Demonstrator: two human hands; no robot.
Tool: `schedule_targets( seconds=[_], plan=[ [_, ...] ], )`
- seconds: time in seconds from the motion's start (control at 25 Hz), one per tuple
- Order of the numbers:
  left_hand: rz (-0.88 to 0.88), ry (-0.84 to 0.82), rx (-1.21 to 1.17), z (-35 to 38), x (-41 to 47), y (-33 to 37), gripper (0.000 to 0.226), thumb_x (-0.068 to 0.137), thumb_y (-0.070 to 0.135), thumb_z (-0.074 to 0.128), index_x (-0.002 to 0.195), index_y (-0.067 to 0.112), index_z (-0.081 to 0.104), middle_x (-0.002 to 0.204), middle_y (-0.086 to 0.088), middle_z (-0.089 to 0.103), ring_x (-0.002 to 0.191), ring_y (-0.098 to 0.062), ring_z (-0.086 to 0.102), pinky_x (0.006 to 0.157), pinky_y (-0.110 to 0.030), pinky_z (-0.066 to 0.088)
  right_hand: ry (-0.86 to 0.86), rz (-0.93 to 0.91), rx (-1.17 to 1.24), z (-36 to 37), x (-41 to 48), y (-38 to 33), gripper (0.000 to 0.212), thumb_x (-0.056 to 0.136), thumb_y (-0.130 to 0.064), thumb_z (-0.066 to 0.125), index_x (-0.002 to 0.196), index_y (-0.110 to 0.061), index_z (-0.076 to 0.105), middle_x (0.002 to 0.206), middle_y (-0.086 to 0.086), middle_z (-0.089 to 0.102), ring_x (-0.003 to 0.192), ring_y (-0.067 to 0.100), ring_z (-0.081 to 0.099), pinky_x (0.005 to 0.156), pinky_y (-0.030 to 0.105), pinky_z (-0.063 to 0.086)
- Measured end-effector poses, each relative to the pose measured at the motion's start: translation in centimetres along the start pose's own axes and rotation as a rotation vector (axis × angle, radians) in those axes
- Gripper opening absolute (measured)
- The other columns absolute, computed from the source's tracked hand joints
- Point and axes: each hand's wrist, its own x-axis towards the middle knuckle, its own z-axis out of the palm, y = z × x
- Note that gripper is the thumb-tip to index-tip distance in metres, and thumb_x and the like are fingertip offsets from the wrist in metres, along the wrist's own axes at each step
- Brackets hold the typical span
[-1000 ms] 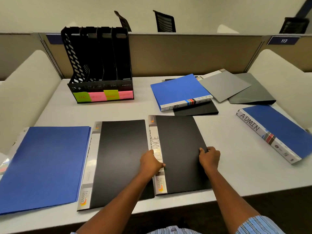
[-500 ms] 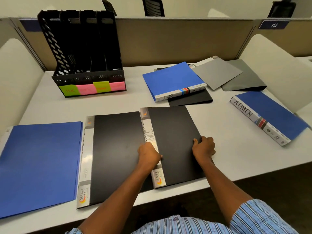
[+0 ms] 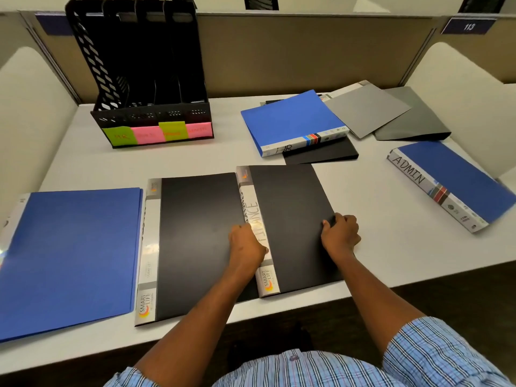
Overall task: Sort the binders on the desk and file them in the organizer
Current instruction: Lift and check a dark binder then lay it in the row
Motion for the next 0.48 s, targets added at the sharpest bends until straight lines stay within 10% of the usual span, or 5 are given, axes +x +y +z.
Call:
schedule_targets(
  seconds=[0.48],
  plan=[
    [0.412,-0.038,0.136,6.8,-1.4,6.2,0.049,0.089,0.029,0.062,0.130,0.005,0.052,0.131,-0.012,0.052,0.123,-0.026,0.048,0.107,-0.035,0.036,0.064,-0.216,0.031,-2.5,-1.4,4.5,0.038,0.093,-0.034,0.057,0.123,-0.011,0.057,0.129,0.008,0.056,0.119,0.026,0.052,0.102,0.040,0.036]
  ],
)
